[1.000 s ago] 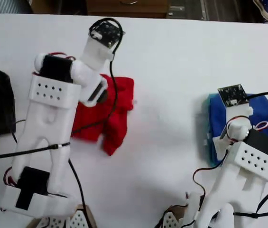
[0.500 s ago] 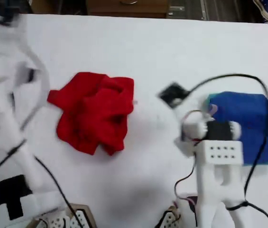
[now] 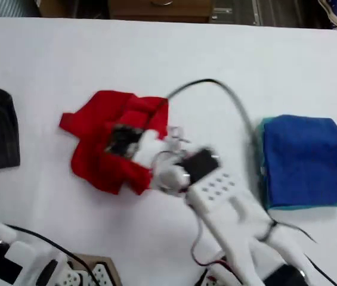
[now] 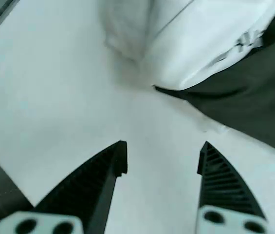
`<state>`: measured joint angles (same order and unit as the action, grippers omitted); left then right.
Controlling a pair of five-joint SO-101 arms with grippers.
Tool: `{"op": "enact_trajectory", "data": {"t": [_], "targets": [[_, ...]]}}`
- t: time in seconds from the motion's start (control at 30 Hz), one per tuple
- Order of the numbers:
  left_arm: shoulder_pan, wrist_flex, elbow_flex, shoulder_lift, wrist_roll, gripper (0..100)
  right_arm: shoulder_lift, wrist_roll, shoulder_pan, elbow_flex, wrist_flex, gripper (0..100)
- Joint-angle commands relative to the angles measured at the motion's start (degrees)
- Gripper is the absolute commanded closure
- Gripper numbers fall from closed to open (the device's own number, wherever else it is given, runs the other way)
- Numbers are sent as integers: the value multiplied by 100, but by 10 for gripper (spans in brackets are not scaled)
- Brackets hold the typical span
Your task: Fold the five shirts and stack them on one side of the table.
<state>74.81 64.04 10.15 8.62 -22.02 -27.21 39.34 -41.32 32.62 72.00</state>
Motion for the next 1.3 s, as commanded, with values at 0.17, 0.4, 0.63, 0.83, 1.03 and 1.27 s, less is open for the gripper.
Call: {"op": "enact_trajectory", "data": {"t": [0.17, 0.4, 0.63, 0.83, 1.03, 1.27], "targets": [[642, -809, 637, 220, -440, 744, 1859, -53, -822, -1960, -189, 762], [598, -774, 637, 220, -404, 744, 3099, -53, -866, -2690, -189, 762], [413, -782, 637, 220, -404, 744, 3829, -53, -875, -3112, -198, 762], [255, -765, 637, 220, -396, 744, 4479, -9, -646, -3174, -215, 875], [237, -765, 637, 220, -396, 744, 4470, -9, 470, -3675, -4, 982], [-308, -747, 646, 220, -396, 744, 3811, 308, 2273, -4844, 743, 978]]}}
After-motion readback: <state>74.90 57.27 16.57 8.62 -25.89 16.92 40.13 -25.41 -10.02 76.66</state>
